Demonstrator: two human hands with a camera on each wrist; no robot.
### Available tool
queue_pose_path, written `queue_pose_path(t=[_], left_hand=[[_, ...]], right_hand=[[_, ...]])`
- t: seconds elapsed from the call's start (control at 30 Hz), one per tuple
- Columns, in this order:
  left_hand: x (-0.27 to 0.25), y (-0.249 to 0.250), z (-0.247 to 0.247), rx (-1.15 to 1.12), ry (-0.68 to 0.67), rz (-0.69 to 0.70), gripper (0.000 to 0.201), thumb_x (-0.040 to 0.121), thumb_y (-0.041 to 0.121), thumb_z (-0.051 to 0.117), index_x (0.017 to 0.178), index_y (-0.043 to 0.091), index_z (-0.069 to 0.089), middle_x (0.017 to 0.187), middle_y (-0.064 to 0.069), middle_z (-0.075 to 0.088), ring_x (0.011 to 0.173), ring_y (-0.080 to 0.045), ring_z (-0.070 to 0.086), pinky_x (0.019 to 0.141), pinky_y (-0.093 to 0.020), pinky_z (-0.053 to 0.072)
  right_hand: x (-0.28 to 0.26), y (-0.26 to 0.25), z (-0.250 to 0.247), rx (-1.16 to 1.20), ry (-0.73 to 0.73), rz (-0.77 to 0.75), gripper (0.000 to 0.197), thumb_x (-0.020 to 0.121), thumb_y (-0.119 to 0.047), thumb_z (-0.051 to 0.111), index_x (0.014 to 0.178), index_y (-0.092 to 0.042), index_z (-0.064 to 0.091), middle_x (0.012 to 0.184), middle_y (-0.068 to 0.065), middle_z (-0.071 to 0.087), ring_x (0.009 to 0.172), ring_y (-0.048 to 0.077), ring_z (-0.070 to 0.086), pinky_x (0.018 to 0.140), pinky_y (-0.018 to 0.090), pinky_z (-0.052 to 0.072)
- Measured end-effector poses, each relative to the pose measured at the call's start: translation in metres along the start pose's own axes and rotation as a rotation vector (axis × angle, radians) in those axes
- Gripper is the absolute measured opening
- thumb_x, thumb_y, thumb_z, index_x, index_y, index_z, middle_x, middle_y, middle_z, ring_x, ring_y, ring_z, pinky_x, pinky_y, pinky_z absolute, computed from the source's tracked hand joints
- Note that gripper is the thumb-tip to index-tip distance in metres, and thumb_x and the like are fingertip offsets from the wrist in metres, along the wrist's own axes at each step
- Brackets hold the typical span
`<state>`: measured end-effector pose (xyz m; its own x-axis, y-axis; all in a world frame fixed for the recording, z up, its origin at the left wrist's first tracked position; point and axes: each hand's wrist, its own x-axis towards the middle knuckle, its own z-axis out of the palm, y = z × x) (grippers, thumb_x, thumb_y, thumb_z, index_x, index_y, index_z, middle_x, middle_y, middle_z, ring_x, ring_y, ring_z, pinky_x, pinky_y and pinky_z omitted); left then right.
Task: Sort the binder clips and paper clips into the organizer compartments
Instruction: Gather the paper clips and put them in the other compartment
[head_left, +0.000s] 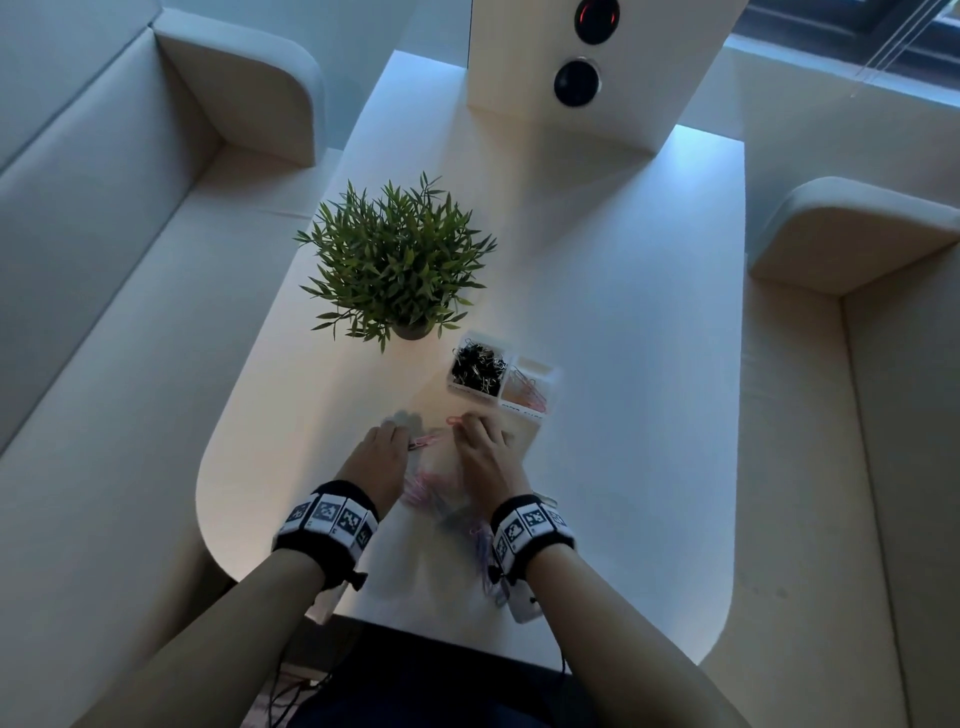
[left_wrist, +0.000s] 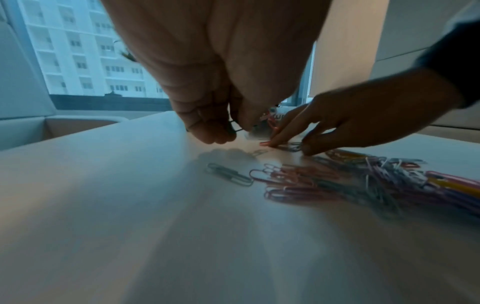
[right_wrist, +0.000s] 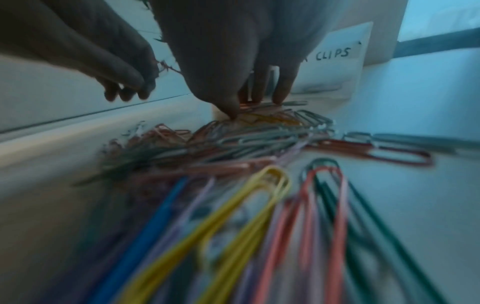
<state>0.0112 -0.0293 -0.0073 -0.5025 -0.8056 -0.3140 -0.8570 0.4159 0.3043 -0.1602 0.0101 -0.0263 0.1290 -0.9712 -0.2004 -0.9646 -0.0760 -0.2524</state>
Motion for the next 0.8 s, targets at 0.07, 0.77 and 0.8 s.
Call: queue_pose_path(t=[0.07,0.77,0.8], left_hand=[[0.001,0.004,-0.006,-0.116,0.03,-0.022,0.019,0.081,-0.009,0.045,0.097,0.0,0.052,0.1,-0.02,0.054,0.086,-0.031,0.051,0.076,-0.035,0.044],[0.112,0.107,-0.067,0.05,0.025,0.314,0.018,0.088,0.007,0.052,0.102,0.004,0.063,0.099,-0.014,0.058,0.093,-0.03,0.059,0.082,-0.041,0.051],[0.105,0.101,-0.065,-0.047,0.112,0.306,0.021,0.086,0.009,0.054,0.105,0.006,0.062,0.101,-0.014,0.058,0.094,-0.03,0.057,0.083,-0.042,0.051]], right_hand=[[-0.011,0.002,0.001,0.025,0.062,-0.018,0.038,0.077,-0.006,0.044,0.112,-0.006,0.058,0.11,0.015,0.058,0.097,0.035,0.055,0.067,0.046,0.054],[-0.024,0.022,-0.015,0.288,0.104,0.089,0.029,0.076,0.01,0.053,0.094,-0.006,0.069,0.077,0.015,0.067,0.066,0.032,0.063,0.06,0.038,0.056],[-0.026,0.026,-0.018,0.347,0.196,0.124,0.024,0.071,0.01,0.056,0.082,-0.006,0.07,0.067,0.014,0.065,0.056,0.03,0.061,0.052,0.036,0.055]])
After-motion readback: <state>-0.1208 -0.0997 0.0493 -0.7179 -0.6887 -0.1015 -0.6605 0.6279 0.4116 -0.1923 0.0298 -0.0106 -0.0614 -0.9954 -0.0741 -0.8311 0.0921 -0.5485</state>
